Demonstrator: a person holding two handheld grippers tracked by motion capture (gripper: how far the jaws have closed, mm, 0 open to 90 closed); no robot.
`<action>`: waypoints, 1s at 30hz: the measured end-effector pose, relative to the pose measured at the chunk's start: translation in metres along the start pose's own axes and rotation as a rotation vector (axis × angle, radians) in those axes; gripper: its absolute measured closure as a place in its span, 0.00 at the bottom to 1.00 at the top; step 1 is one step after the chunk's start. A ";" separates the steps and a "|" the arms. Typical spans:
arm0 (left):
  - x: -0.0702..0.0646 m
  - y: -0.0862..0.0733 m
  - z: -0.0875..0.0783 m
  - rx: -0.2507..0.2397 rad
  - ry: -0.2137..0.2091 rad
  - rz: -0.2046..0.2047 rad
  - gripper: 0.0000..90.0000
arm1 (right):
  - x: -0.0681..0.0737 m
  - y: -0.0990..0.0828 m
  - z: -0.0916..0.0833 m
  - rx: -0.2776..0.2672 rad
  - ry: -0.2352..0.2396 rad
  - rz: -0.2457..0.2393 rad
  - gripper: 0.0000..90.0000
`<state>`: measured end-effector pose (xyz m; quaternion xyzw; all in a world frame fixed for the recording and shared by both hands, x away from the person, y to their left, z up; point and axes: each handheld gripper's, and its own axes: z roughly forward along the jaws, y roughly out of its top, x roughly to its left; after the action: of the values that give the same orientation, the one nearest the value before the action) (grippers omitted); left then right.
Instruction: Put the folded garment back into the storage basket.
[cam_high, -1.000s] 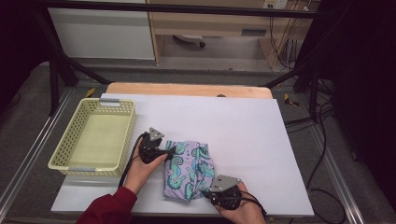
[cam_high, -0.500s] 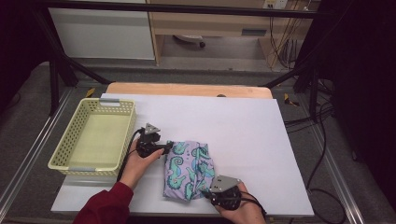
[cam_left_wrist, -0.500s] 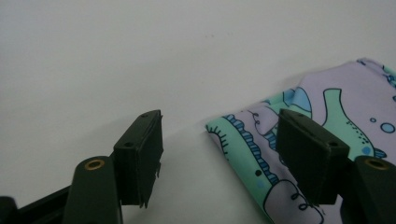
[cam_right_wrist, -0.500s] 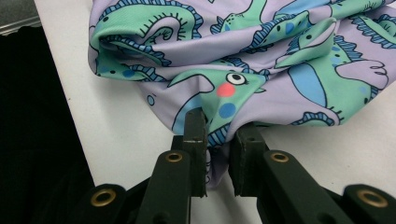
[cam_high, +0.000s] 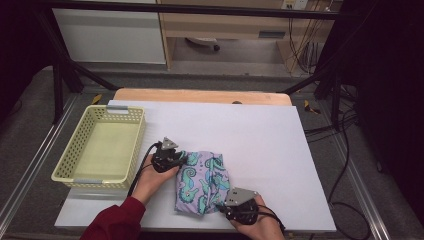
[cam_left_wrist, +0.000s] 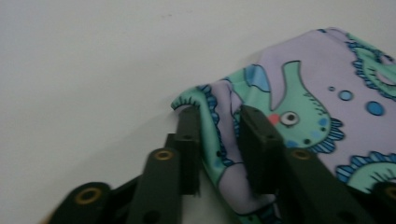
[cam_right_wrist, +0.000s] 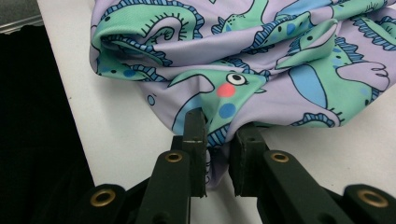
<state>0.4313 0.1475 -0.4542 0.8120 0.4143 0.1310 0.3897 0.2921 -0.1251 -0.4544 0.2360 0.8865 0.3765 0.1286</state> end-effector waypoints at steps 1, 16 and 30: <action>-0.001 -0.001 0.000 -0.001 -0.017 -0.004 0.83 | 0.000 0.000 0.000 0.000 -0.001 -0.004 0.88; -0.013 0.031 -0.022 -0.032 -0.018 0.034 0.94 | -0.009 0.026 -0.015 -0.068 0.094 0.037 0.89; -0.013 0.070 -0.051 -0.038 -0.013 0.068 0.94 | -0.019 0.058 -0.012 -0.112 0.165 0.041 0.89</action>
<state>0.4363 0.1397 -0.3672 0.8189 0.3817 0.1466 0.4029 0.3221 -0.1071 -0.4031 0.2148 0.8666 0.4464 0.0607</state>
